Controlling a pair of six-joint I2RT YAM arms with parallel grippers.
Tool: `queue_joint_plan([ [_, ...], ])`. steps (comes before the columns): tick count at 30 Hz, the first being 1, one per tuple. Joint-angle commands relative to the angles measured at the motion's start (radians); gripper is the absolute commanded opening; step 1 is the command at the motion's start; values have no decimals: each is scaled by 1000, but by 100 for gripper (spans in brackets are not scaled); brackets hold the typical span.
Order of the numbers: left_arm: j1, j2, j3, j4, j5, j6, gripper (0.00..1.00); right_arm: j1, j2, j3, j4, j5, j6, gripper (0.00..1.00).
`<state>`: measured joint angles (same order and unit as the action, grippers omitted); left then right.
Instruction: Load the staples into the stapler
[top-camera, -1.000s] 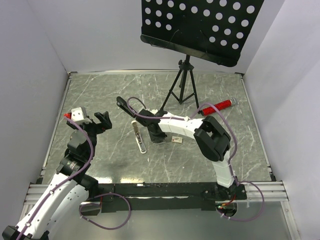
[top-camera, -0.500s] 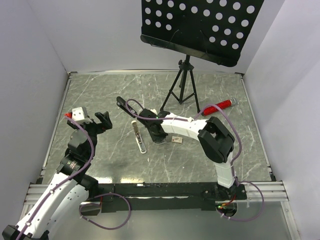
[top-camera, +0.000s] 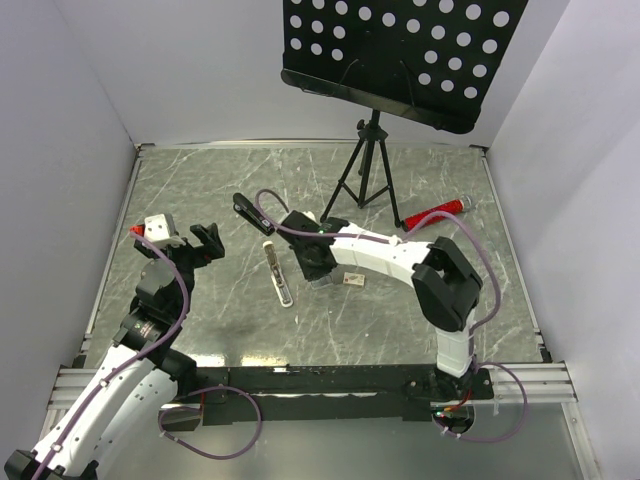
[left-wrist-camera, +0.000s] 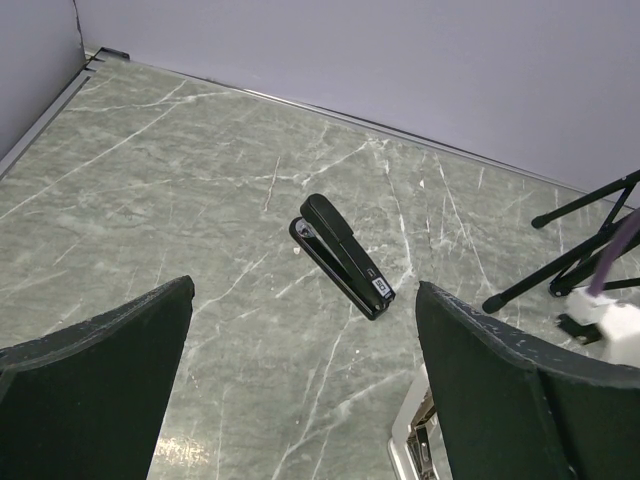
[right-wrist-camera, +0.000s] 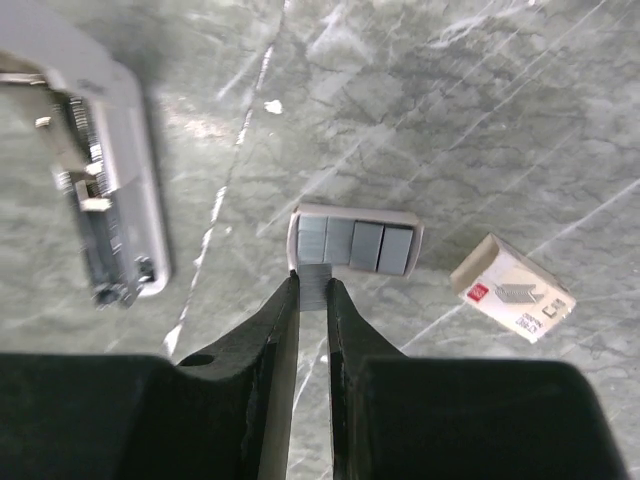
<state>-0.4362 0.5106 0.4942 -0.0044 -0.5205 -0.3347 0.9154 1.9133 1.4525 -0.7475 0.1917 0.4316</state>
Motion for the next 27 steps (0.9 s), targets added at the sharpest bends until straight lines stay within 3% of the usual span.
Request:
queue_joint_plan([
  [1, -4, 3, 0, 37, 1, 6, 97, 5, -109, -30, -4, -15, 19, 11],
  [17, -3, 11, 1, 34, -7, 3, 97, 120, -172, -302, 74, -106, 62, 13],
  [27, -4, 8, 3, 29, -10, 2, 97, 126, -120, -310, 47, -141, 75, 27],
])
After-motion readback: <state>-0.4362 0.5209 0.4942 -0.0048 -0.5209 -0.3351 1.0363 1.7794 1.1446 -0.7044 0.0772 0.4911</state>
